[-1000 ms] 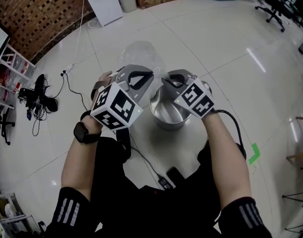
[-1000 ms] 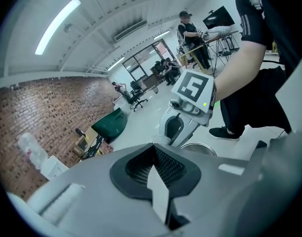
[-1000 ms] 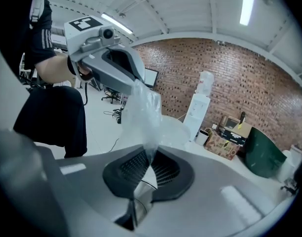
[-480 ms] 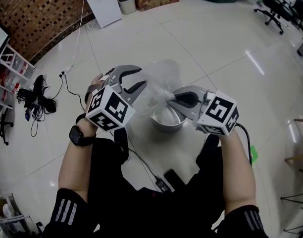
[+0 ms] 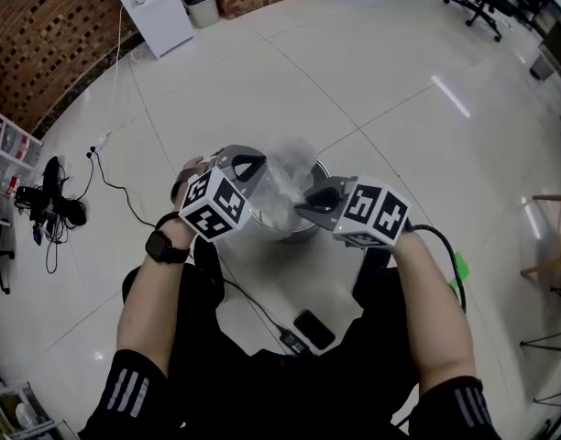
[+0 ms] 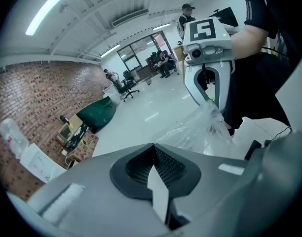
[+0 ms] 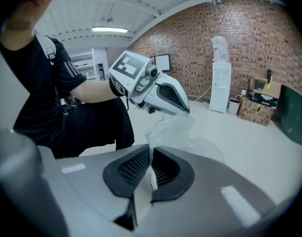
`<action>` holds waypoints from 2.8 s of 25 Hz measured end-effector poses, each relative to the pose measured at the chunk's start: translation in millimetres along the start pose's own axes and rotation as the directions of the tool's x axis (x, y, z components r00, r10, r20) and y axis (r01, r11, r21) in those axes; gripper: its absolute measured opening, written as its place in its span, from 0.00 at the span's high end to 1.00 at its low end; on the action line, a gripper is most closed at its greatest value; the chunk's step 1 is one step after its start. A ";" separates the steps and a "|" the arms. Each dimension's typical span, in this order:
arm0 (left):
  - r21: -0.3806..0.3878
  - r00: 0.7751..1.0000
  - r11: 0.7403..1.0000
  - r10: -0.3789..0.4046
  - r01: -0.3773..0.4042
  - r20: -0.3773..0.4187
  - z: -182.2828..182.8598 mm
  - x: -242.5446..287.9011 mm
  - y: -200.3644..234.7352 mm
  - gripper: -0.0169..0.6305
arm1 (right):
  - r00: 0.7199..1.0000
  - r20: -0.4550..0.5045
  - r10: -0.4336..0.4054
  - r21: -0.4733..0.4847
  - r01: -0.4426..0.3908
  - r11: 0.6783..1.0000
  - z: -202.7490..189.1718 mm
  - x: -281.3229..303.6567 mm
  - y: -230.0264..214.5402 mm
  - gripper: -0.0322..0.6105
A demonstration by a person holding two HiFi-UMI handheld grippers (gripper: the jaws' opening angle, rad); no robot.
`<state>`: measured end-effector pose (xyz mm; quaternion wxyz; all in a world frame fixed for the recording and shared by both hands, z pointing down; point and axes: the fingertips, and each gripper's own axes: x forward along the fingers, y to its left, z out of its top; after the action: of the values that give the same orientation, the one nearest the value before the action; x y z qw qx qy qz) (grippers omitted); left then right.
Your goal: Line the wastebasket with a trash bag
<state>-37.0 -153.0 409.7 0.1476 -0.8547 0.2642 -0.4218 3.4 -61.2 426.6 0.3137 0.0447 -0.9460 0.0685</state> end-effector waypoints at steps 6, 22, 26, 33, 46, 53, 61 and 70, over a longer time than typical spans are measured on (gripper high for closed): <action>0.048 0.992 0.992 -0.117 0.119 -0.052 -12.3 50.1 -36.0 0.98 | 0.990 -0.111 0.085 0.003 -0.086 0.996 -30.5 11.7 10.5 0.92; 0.064 0.987 0.985 -0.157 0.158 -0.023 -23.2 29.7 -42.9 0.98 | 0.969 -0.153 -0.191 -0.071 0.182 0.981 -43.0 3.4 -86.7 0.71; 0.076 0.987 0.984 -0.161 0.161 -0.006 -17.5 23.2 -45.6 0.98 | 0.965 -0.155 -0.213 -0.098 0.199 0.975 -25.3 32.4 -96.7 0.61; 0.071 0.986 0.984 -0.165 0.165 -0.005 -25.9 13.6 -42.9 0.98 | 0.928 -0.245 -0.281 -0.059 0.275 0.960 -31.7 65.8 -129.3 0.60; 0.049 0.984 0.983 -0.178 0.178 -0.008 -43.5 0.1 -38.4 0.98 | 0.862 -0.484 -0.149 -0.104 0.112 0.988 -99.1 142.5 -117.4 0.63; 0.042 0.979 0.980 -0.190 0.193 -0.081 -63.1 3.8 -31.1 0.98 | 0.817 -0.574 -0.058 -0.052 0.034 0.998 -130.8 173.6 -111.2 0.66; 0.026 0.955 0.968 -0.240 0.248 -0.172 -86.2 8.7 -33.9 0.98 | 0.761 -0.648 0.024 0.058 0.018 0.998 -183.1 199.2 -108.1 0.67; 0.021 0.937 0.957 -0.279 0.290 -0.208 -93.3 18.3 -41.4 0.98 | 0.733 -0.677 0.070 0.094 -0.008 0.996 -224.3 231.8 -112.4 0.67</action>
<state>-88.8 -132.4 497.2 0.0793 -0.8322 0.1407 -0.5304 -35.8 -146.3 755.1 0.6335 0.0101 -0.7632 0.1265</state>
